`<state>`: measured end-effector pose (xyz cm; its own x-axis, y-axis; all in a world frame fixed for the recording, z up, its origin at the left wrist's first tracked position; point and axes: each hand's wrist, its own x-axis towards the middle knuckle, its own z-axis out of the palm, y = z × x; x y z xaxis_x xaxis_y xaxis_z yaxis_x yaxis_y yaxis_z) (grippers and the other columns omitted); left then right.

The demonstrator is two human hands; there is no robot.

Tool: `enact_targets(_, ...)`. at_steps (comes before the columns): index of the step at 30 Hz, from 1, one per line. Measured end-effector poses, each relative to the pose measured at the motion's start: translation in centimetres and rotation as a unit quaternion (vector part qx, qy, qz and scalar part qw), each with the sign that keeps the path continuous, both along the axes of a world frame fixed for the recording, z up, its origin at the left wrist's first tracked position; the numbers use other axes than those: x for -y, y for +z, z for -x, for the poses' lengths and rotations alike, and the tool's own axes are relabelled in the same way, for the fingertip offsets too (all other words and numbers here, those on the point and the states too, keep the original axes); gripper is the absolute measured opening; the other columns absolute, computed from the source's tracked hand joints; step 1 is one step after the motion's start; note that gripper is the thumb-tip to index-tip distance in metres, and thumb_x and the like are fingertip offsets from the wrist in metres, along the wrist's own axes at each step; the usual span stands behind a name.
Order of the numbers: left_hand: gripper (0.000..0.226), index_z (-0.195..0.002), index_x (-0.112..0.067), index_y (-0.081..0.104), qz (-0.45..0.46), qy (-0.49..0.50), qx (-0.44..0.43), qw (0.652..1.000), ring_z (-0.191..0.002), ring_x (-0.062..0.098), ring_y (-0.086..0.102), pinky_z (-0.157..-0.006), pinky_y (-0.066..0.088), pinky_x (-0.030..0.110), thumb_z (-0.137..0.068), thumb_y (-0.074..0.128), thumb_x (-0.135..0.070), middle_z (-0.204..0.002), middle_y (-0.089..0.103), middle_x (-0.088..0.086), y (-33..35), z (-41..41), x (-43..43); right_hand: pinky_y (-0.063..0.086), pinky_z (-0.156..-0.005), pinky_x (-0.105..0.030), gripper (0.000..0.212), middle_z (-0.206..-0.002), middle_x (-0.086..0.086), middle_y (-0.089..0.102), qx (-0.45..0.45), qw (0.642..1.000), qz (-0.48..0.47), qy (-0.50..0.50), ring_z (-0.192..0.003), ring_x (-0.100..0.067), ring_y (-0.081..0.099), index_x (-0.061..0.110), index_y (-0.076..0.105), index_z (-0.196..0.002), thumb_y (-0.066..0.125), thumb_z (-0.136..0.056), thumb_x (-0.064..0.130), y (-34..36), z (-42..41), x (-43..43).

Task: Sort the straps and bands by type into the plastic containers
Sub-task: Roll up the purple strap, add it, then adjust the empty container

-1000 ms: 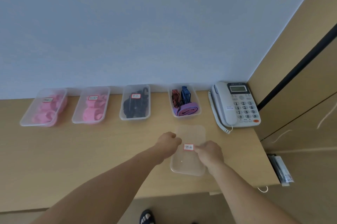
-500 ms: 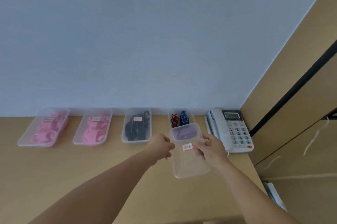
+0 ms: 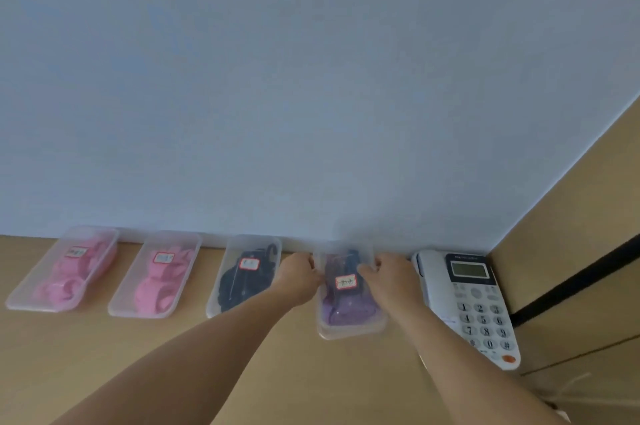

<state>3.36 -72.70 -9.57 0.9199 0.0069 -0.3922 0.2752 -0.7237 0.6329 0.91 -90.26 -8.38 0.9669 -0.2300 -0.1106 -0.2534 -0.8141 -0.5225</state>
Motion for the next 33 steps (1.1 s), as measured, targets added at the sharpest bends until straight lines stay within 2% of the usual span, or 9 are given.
enact_targets(3,0.016,-0.078,-0.016,0.056,-0.047,-0.006,0.000,0.999,-0.072,0.019,0.061,-0.068,0.055,0.031,-0.093,0.056,-0.020,-0.073,0.057,-0.001,-1.3,-1.2,0.8,0.023,-0.049,-0.028,0.042,-0.064,0.004,0.046,-0.008,1.000,-0.002,0.014,-0.064,-0.019,0.045,0.022,0.039,-0.059,0.065,-0.088,0.036,-1.9,-2.0,0.9)
enact_targets(5,0.009,-0.090,-0.015,0.059,-0.065,-0.004,-0.003,0.998,-0.080,0.022,0.063,-0.075,0.056,0.036,-0.094,0.056,-0.021,-0.081,0.060,0.001,-1.9,-1.5,1.2,0.027,-0.053,-0.028,0.035,-0.065,0.002,0.051,-0.023,1.000,-0.003,0.019,-0.064,-0.020,0.049,0.020,0.047,-0.064,0.066,-0.088,0.036,-2.9,-2.6,1.4)
enact_targets(10,0.019,-0.076,-0.020,0.053,-0.028,0.031,-0.014,0.999,-0.079,0.027,0.066,-0.071,0.056,0.040,-0.095,0.050,-0.016,-0.077,0.061,0.003,-2.8,-2.1,1.1,0.038,-0.059,-0.027,0.029,-0.079,0.002,0.062,-0.056,0.998,-0.001,0.007,-0.074,-0.023,0.060,0.018,0.058,-0.088,0.064,-0.084,0.046,-3.6,-3.3,1.9)
enact_targets(15,0.012,-0.084,-0.016,0.056,0.020,0.035,-0.036,0.999,-0.075,0.030,0.067,-0.068,0.060,0.042,-0.094,0.051,-0.012,-0.086,0.067,0.012,-2.8,-2.6,0.9,0.045,-0.066,-0.029,0.023,-0.091,0.000,0.067,-0.088,0.995,-0.039,-0.017,-0.082,-0.021,0.061,0.016,0.062,-0.099,0.057,-0.093,0.037,-4.2,-3.5,2.4)
enact_targets(21,0.012,-0.084,-0.015,0.052,0.029,0.020,-0.054,0.998,-0.063,0.025,0.061,-0.062,0.057,0.038,-0.094,0.047,-0.010,-0.083,0.064,0.012,-2.8,-2.8,1.1,0.037,-0.061,-0.026,0.019,-0.083,-0.001,0.067,-0.092,0.994,-0.060,-0.026,-0.076,-0.018,0.058,0.014,0.069,-0.088,0.057,-0.096,0.027,-3.8,-3.5,2.4)
enact_targets(27,0.014,-0.088,-0.010,0.056,0.122,0.058,-0.127,0.983,-0.058,0.021,0.055,-0.053,0.051,0.031,-0.094,0.047,-0.002,-0.074,0.059,0.011,-2.4,-3.2,0.8,0.033,-0.053,-0.023,0.018,-0.078,0.002,0.066,-0.102,0.991,-0.073,-0.041,-0.074,-0.017,0.059,0.017,0.071,-0.085,0.059,-0.094,0.028,-4.2,-3.8,2.5)
enact_targets(30,0.018,-0.109,-0.012,0.056,0.045,0.009,-0.052,0.998,-0.080,0.020,0.060,-0.073,0.053,0.034,-0.093,0.051,-0.005,-0.101,0.063,0.011,-2.4,-3.1,1.3,0.036,-0.055,-0.025,0.018,-0.071,0.004,0.063,-0.103,0.989,-0.093,-0.047,-0.073,-0.018,0.060,0.020,0.066,-0.076,0.062,-0.092,0.027,-4.3,-3.8,2.6)
enact_targets(32,0.058,-0.143,-0.018,0.035,-0.090,-0.081,0.044,0.992,-0.114,0.026,0.052,-0.090,0.048,0.035,-0.090,0.054,-0.005,-0.135,0.047,0.010,-2.6,-2.8,1.8,0.040,-0.060,-0.027,0.016,-0.075,0.001,0.065,-0.101,0.987,-0.110,-0.054,-0.076,-0.020,0.062,0.017,0.067,-0.078,0.063,-0.091,0.025,-4.3,-3.8,2.6)
enact_targets(33,0.070,-0.148,-0.020,0.025,-0.158,-0.142,0.104,0.972,-0.127,0.029,0.042,-0.099,0.044,0.037,-0.087,0.057,-0.006,-0.145,0.036,0.009,-2.6,-2.5,2.1,0.040,-0.061,-0.027,0.016,-0.076,0.001,0.065,-0.100,0.987,-0.111,-0.055,-0.077,-0.021,0.062,0.016,0.067,-0.079,0.063,-0.091,0.025,-4.3,-3.8,2.7)
